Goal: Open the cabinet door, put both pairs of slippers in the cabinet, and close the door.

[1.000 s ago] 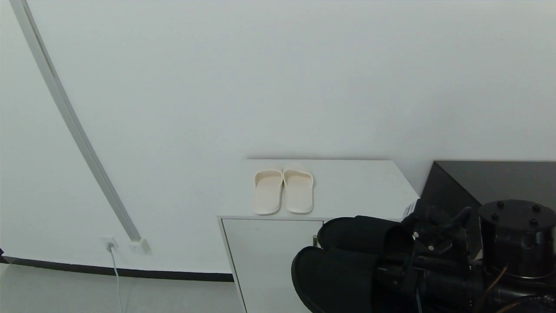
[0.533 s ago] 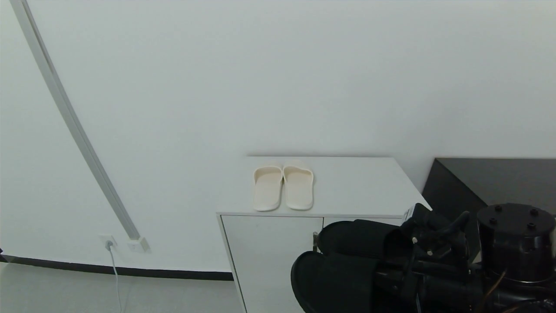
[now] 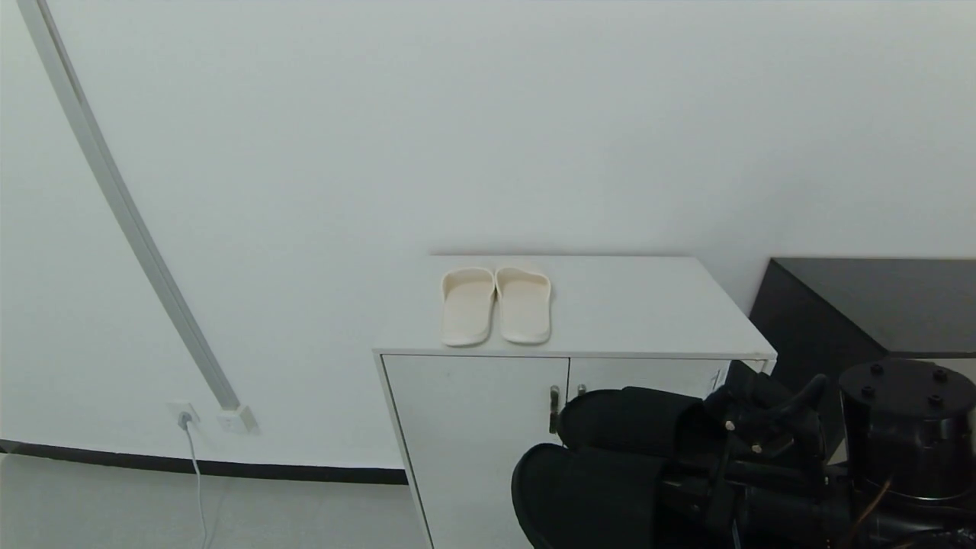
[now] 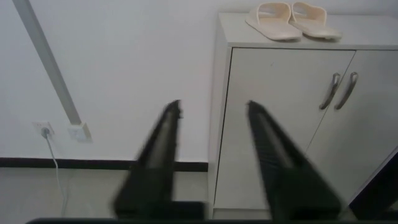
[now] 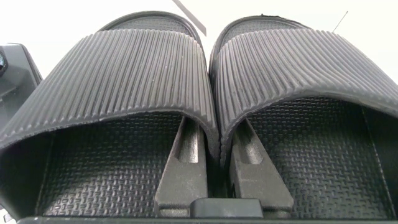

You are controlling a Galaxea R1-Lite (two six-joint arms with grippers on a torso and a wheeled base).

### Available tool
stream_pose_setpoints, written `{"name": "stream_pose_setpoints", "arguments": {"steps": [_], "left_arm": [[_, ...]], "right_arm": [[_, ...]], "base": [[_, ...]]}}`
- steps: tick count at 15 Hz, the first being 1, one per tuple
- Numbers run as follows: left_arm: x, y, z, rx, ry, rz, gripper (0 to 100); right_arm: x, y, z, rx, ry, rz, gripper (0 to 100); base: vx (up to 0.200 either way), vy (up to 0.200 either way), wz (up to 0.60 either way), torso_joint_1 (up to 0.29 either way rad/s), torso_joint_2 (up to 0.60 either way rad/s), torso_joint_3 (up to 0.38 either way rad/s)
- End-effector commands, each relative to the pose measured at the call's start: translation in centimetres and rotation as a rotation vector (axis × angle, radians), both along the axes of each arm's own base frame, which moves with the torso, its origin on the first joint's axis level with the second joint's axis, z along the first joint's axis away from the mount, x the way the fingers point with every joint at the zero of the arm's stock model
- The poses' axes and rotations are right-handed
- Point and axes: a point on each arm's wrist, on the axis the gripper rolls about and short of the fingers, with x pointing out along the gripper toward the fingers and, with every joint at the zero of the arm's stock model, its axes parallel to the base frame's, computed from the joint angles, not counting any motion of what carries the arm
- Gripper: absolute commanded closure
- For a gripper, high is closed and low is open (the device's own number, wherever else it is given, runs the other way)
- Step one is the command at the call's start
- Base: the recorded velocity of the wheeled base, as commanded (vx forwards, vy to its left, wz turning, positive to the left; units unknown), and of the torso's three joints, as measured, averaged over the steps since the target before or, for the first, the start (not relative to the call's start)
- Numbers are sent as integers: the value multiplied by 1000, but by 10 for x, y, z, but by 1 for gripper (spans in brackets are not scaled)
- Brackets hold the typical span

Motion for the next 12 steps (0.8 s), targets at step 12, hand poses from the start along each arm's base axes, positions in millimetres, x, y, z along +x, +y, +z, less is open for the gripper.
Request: {"name": "stream_pose_setpoints", "arguments": {"steps": [12], "left_arm": [[0, 0, 0, -1, 0, 1, 0]], "right_arm": [[0, 0, -3, -8, 7, 0, 100]], "base": [[0, 0, 0, -216, 529, 313]]}}
